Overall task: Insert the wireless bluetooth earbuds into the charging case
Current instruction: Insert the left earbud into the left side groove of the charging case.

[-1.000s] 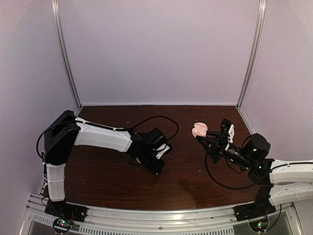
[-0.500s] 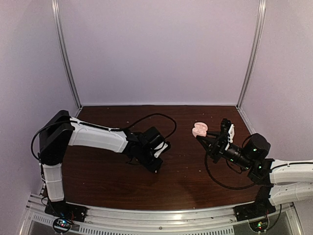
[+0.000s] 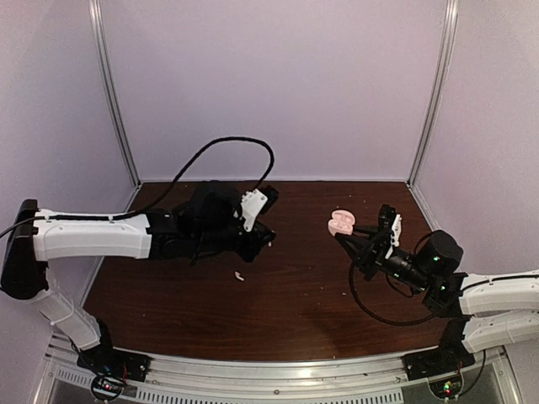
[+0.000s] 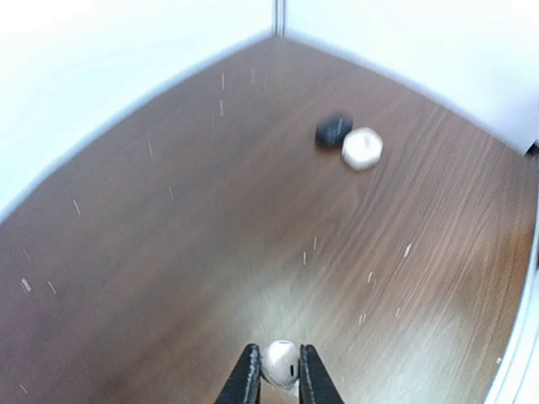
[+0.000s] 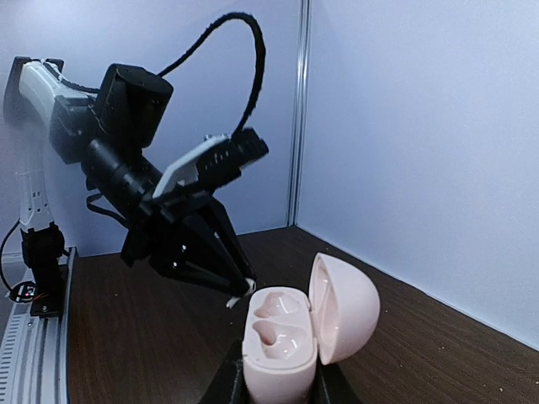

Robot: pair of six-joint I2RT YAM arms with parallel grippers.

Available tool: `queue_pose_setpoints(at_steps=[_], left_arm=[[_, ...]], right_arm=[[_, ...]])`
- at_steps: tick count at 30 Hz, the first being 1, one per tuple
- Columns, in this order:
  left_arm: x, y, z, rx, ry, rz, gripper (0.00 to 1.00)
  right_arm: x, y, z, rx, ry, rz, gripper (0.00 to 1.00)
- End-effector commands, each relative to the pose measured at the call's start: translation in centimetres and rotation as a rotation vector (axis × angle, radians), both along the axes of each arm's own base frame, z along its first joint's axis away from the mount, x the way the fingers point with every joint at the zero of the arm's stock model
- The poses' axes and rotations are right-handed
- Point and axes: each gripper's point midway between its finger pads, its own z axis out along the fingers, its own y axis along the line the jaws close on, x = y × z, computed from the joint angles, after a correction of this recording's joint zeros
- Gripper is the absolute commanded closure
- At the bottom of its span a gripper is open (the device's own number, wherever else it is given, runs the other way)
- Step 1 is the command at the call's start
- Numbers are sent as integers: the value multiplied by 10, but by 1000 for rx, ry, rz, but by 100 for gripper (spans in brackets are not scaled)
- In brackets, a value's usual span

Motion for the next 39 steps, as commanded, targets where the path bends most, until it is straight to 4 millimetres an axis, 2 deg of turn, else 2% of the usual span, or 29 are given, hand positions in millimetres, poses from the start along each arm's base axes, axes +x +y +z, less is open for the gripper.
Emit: queue_pose_setpoints(at_steps=[1, 4, 6, 8, 10, 15, 21, 30, 39], left_arm=[[-1, 0, 112, -263, -322, -48, 84], [-17, 4, 151, -343, -457, -112, 84], [-31, 5, 170, -372, -545, -163, 84], [-48, 4, 184, -398, -609, -218, 83], [-62, 2, 188, -398, -668, -274, 81], [-95, -11, 191, -387, -761, -398, 81], [-115, -21, 191, -384, -821, -464, 81], [-120, -35, 186, -366, -847, -495, 82], [-116, -43, 183, -348, -848, -497, 82]], right_arm=[[-8, 14, 10, 29, -62, 93, 100], [-17, 23, 17, 47, -105, 166, 100], [-23, 28, 21, 54, -135, 213, 100], [-31, 33, 24, 42, -188, 262, 100], [-36, 36, 26, 34, -224, 286, 100], [-38, 42, 34, 29, -282, 312, 100], [-33, 52, 42, 62, -241, 342, 100], [-35, 59, 47, 128, -140, 408, 100], [-42, 69, 44, 118, -108, 464, 100]])
